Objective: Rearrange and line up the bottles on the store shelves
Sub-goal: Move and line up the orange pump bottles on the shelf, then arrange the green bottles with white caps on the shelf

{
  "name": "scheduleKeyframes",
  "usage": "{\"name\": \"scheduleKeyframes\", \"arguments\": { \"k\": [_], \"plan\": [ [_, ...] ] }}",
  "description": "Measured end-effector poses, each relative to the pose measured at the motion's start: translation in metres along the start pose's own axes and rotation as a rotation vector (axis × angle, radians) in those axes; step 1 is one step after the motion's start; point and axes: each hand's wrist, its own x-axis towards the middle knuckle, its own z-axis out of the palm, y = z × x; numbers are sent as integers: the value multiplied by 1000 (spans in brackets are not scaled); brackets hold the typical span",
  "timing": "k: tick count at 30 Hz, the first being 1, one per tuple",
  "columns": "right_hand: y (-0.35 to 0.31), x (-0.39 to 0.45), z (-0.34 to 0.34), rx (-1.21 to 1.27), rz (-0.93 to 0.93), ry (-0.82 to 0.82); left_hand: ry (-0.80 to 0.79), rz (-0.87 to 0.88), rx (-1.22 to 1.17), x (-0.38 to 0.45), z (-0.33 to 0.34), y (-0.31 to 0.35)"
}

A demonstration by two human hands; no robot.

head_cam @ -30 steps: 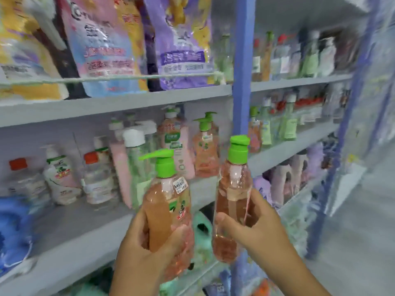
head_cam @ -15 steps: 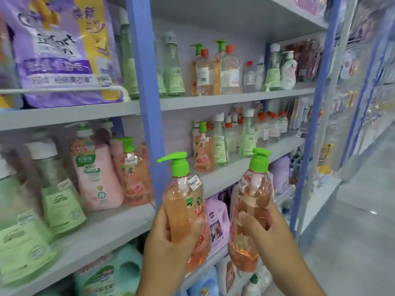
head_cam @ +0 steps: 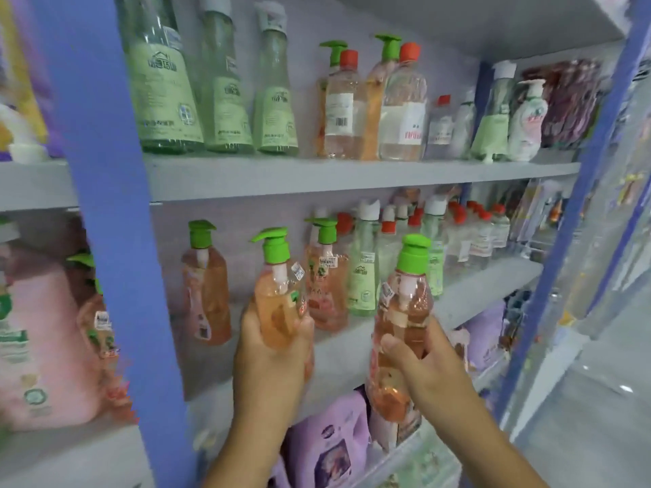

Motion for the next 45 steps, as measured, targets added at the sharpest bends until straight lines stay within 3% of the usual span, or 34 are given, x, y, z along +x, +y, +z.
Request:
{"name": "scheduleKeyframes", "arguments": {
  "k": [8,11,15,19,22,26,29,32,35,38,41,42,45],
  "plan": [
    [66,100,3,47,-51,-203,170,16,261,58,36,-32],
    [82,128,0,-15,-32,-259,274,-34,437,83,42,-31],
    [99,148,-6,34,-103,-274,300,-84,665,103,53,-22],
    [106,156,-7,112,-158,-284,390,-45,617,116,62,-33],
    [107,156,-5,158,-132,-320,369,-42,591,122,64,-39],
    [112,163,3,-76,-249,-324,305,-83,690,122,66,-37],
    [108,169,13,-178,-279,-381,508,-102,568,107,73,-31],
    [109,171,21,-100,-275,-446,711,219,344,69,102,-10],
    [112,181,-4,9,-190,-378,545,441,236,28,148,16],
    [108,199,-67,112,-205,-78,233,391,183,17,191,22],
    [114,231,-122,36,-213,207,151,293,272,40,218,6],
    [119,243,-132,-13,-167,208,163,241,298,48,223,2],
    [133,272,-137,5,-21,-22,245,138,303,68,237,-3]
  ]
}}
